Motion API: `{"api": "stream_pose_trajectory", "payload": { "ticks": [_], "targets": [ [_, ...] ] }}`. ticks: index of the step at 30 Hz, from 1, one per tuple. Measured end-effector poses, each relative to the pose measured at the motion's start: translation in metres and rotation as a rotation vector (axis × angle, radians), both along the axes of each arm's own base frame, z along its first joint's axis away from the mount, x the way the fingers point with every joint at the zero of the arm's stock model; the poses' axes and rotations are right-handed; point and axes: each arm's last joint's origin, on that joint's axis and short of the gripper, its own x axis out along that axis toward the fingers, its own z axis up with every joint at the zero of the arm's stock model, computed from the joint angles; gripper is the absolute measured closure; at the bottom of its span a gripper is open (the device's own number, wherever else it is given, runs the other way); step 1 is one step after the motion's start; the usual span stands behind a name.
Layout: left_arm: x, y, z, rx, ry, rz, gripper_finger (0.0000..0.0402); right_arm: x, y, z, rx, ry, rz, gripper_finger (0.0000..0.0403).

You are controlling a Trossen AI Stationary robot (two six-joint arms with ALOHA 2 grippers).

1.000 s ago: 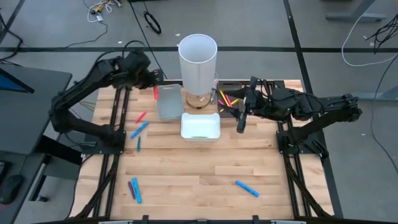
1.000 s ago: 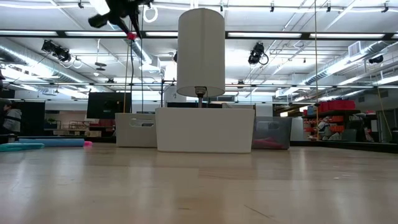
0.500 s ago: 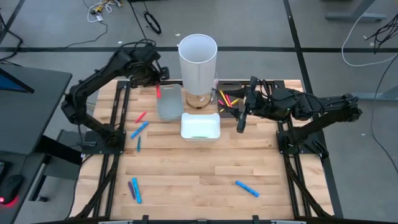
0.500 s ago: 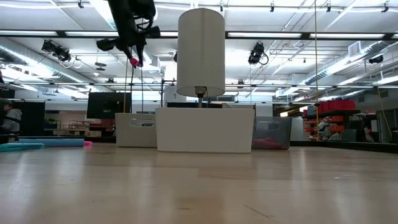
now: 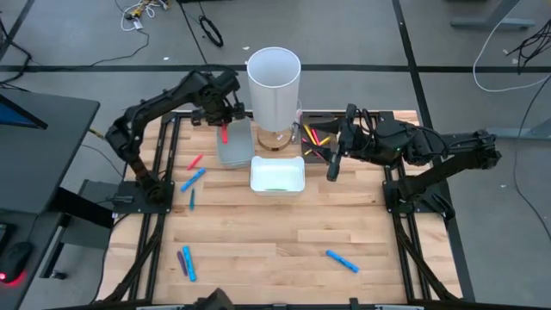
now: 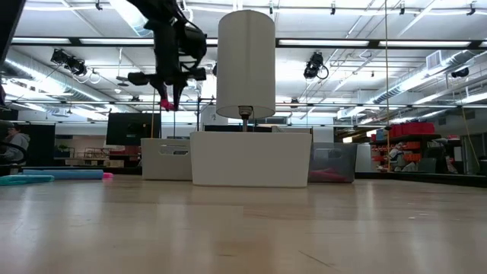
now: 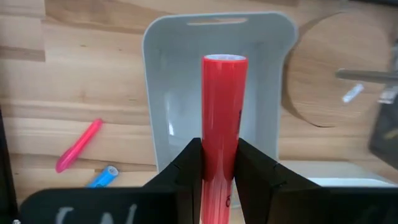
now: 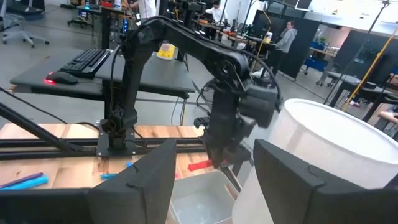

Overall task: Pick & Place Markers
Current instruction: Put the red highlighter pen into the gray bin

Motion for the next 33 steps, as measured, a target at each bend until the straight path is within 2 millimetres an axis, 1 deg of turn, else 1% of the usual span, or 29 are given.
{"api": "stream_pose_trajectory", "payload": {
  "ticks": [6,9,14,18,25,29,33],
  "targets": [
    [0.006,0.013,-0.022,-0.048,0.048,0.000,0.0329,0.000,0.000,0.000,-0.007,0.002,0.001,0.0185],
    [0.004,0.016,-0.032,-0.059,0.063,-0.001,0.0329,0.000,0.000,0.000,-0.007,0.002,0.001,0.0185],
    [0.000,0.016,-0.056,-0.078,0.063,0.018,0.0329,0.000,0.000,0.000,-0.007,0.002,0.001,0.0185],
    [0.001,0.016,-0.078,-0.077,0.015,0.025,0.0329,0.000,0.000,0.000,-0.011,0.004,0.001,0.0185],
    [-0.006,0.006,-0.117,-0.134,-0.029,0.062,0.0329,0.000,0.000,0.000,-0.013,0.005,0.001,0.0185],
    [-0.007,0.004,-0.128,-0.138,-0.050,0.081,0.0329,0.001,0.000,-0.001,-0.016,0.009,0.002,0.0185],
    [-0.008,0.003,-0.131,-0.150,-0.055,0.077,0.0329,0.002,0.000,-0.001,-0.017,0.010,0.001,0.0185]
  ]
}}
